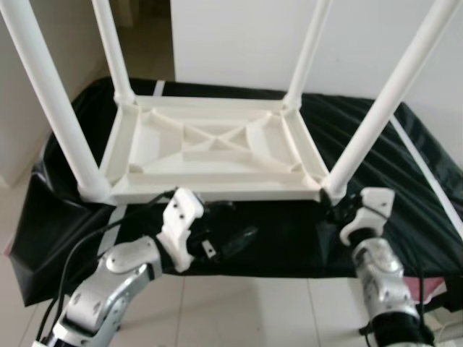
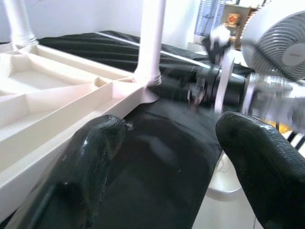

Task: Building children table

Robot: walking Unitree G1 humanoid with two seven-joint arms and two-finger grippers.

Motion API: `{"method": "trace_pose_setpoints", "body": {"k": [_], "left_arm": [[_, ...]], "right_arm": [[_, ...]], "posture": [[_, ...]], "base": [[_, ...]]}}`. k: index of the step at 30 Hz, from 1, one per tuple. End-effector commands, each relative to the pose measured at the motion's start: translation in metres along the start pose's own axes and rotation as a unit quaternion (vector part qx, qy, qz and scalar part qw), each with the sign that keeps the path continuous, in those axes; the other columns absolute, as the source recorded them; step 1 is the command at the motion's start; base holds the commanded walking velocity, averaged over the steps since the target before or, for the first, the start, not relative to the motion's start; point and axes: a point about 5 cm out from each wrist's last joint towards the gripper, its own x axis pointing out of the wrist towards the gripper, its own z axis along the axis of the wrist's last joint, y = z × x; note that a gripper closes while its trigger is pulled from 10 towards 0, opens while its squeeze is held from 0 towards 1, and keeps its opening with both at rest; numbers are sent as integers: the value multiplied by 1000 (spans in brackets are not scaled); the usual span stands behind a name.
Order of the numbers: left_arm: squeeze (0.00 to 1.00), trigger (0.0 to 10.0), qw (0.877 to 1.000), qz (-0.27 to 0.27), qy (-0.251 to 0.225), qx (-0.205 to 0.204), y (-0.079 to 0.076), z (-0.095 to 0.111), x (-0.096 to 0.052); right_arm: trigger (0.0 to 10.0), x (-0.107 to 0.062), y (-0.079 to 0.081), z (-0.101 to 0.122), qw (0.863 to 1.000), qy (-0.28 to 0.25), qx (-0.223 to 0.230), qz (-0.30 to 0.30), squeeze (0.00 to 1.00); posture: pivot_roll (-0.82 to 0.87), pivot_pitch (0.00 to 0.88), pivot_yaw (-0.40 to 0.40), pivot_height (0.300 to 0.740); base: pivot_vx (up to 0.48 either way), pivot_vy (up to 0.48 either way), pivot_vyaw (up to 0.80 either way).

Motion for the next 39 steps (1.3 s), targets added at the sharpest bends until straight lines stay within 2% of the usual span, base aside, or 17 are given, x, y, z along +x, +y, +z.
{"method": "trace_pose_setpoints", "body": {"k": [1,6,12,15,16,19,20,21,23,28,29,30,32,34,35,38,39], "left_arm": [[0,10000,995,-99,4,-2,-11,0,0],[0,10000,994,-105,9,-15,-14,-2,0],[0,10000,996,-87,14,-6,-10,-5,3],[0,10000,999,-35,1,-5,-1,-10,12],[0,10000,999,-35,1,-5,-1,-10,12],[0,10000,1000,10,4,-6,6,-20,22],[0,10000,1000,10,4,-6,6,-20,22],[0,10000,999,42,5,-20,15,-25,30],[0,10000,997,68,-4,-30,23,-24,37],[0,10000,991,130,-8,-43,44,-25,43],[0,10000,991,130,-8,-43,44,-25,43],[0,10000,987,153,11,-40,51,-33,44],[0,10000,987,153,11,-40,51,-33,44],[0,10000,984,170,24,-43,55,-40,47],[0,10000,984,170,24,-43,55,-40,47],[0,10000,979,193,43,-47,61,-48,53],[0,10000,973,219,61,-46,66,-54,56]], "right_arm": [[10000,-2,4,0,1000,0,-6,15,0],[10000,-3,15,6,999,-14,-8,40,0],[10000,-2,21,17,997,-37,-18,62,0],[10000,-5,30,30,990,-73,-80,85,0],[10000,-5,30,30,990,-73,-80,85,0],[10000,-13,44,37,979,-118,-137,97,0],[10000,-13,44,37,979,-118,-137,97,0],[10000,-17,52,42,967,-148,-171,114,0],[10000,-19,57,45,958,-169,-194,126,0],[10000,-27,69,50,932,-221,-244,150,0],[10000,-27,69,50,932,-221,-244,150,0],[10000,-32,76,53,913,-254,-275,159,0],[10000,-32,76,53,913,-254,-275,159,0],[10000,-32,82,57,899,-286,-289,160,0],[10000,-32,82,57,899,-286,-289,160,0],[10000,-33,89,61,882,-323,-303,161,0],[10000,-34,92,64,873,-339,-311,160,0]], "posture": [[77,46,-76,740],[64,46,-71,740],[57,49,-68,740],[47,50,-66,740],[47,50,-66,740],[40,54,-63,740],[40,54,-63,740],[42,55,-66,740],[41,56,-68,740],[40,53,-63,740],[40,53,-63,740],[39,52,-59,740],[39,52,-59,740],[41,50,-54,740],[41,50,-54,740],[44,46,-51,740],[44,45,-49,740]], "base": [[0,0,0],[0,0,0],[0,0,0],[0,0,0],[0,0,0],[0,0,0],[0,0,0],[0,0,0],[0,0,0],[0,0,0],[0,0,0],[0,0,0],[0,0,0],[0,0,0],[0,0,0],[0,0,0],[0,0,0]]}}
